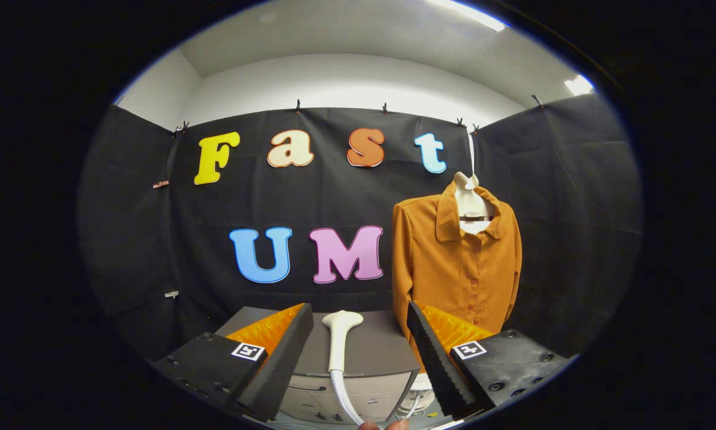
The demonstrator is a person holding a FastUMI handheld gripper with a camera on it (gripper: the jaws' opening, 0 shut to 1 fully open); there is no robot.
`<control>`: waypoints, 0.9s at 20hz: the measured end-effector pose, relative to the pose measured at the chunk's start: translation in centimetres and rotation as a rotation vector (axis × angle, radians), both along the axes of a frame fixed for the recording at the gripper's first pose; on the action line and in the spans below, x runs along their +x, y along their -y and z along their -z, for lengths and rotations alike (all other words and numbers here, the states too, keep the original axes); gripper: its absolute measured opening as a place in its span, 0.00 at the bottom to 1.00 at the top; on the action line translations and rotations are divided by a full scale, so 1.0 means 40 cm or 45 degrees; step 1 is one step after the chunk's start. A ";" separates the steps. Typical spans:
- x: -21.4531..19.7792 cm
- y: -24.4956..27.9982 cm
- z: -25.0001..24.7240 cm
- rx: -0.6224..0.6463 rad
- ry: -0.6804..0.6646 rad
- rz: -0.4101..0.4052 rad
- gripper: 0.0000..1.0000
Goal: Iron the clothes twice with a garment steamer, once on the left side and once on the right side.
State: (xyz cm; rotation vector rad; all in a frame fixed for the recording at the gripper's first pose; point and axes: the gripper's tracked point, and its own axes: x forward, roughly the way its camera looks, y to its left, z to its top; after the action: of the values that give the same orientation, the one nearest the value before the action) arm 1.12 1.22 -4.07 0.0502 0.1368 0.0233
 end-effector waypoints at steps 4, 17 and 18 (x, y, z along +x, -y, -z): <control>0.051 -0.046 0.101 0.012 -0.159 -0.040 0.98; 0.243 -0.117 0.548 -0.064 -0.734 -0.031 0.99; 0.256 -0.117 0.575 -0.072 -0.760 -0.024 0.99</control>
State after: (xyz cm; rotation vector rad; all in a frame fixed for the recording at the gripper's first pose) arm 11.35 5.90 -27.09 -0.0017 0.7348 0.0227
